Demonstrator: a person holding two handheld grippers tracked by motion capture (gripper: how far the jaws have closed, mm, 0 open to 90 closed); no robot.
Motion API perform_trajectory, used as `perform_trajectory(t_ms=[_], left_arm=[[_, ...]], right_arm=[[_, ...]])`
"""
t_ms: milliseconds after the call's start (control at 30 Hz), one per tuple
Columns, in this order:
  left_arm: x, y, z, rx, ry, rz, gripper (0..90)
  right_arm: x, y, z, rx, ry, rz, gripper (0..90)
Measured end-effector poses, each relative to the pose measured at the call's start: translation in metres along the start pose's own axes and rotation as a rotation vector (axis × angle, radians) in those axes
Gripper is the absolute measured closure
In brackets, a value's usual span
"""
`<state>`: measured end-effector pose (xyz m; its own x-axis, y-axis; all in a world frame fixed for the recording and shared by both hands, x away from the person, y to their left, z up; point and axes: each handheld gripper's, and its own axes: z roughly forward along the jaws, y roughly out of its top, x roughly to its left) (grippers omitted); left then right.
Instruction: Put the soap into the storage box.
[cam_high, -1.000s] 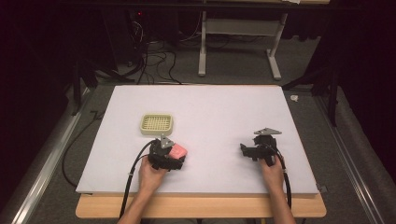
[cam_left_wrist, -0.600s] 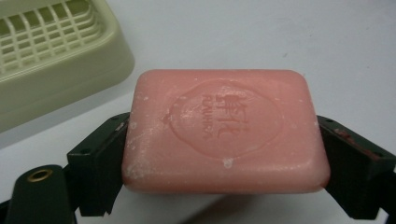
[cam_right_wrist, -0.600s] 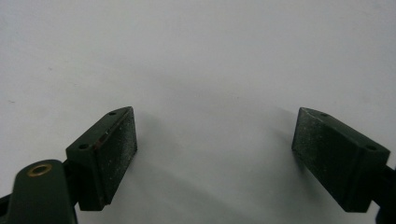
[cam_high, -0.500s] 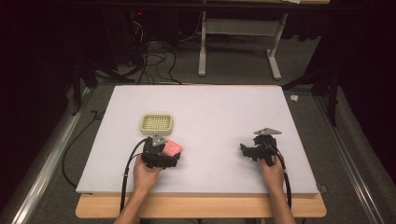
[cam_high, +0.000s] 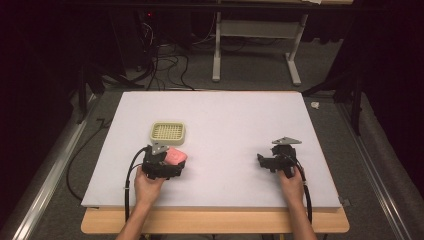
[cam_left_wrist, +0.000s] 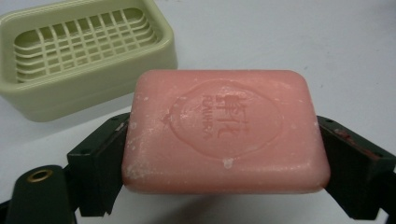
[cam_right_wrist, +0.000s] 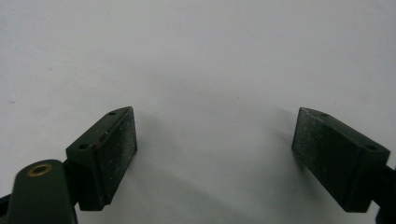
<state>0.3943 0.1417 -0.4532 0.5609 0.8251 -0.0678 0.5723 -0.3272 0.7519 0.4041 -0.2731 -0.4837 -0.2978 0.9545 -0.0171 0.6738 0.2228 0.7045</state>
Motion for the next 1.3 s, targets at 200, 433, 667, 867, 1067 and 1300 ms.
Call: perform_trajectory(t_ms=[200, 433, 667, 867, 1067, 1300], left_arm=[[0.008, -0.001, -0.005, -0.008, 0.005, -0.022, 13.9], [0.016, 0.001, -0.012, -0.005, 0.025, -0.036, 13.9], [0.025, 0.009, -0.017, -0.015, 0.03, -0.06, 13.9], [0.031, 0.016, -0.02, -0.01, 0.043, -0.059, 13.9], [0.033, 0.023, -0.019, -0.01, 0.044, -0.061, 13.9], [0.037, 0.031, -0.017, -0.004, 0.053, -0.066, 13.9]], right_arm=[[0.0, 0.0, 0.0, 0.0, 0.0, 0.0, 14.6], [0.0, 0.0, 0.0, 0.0, 0.0, -0.002, 14.6], [0.0, 0.0, 0.0, 0.0, -0.001, 0.0, 14.6], [0.0, 0.0, 0.0, 0.0, -0.001, -0.001, 14.6], [0.0, 0.0, 0.0, 0.0, -0.001, 0.0, 14.6], [0.0, 0.0, 0.0, 0.0, -0.001, -0.001, 14.6]])
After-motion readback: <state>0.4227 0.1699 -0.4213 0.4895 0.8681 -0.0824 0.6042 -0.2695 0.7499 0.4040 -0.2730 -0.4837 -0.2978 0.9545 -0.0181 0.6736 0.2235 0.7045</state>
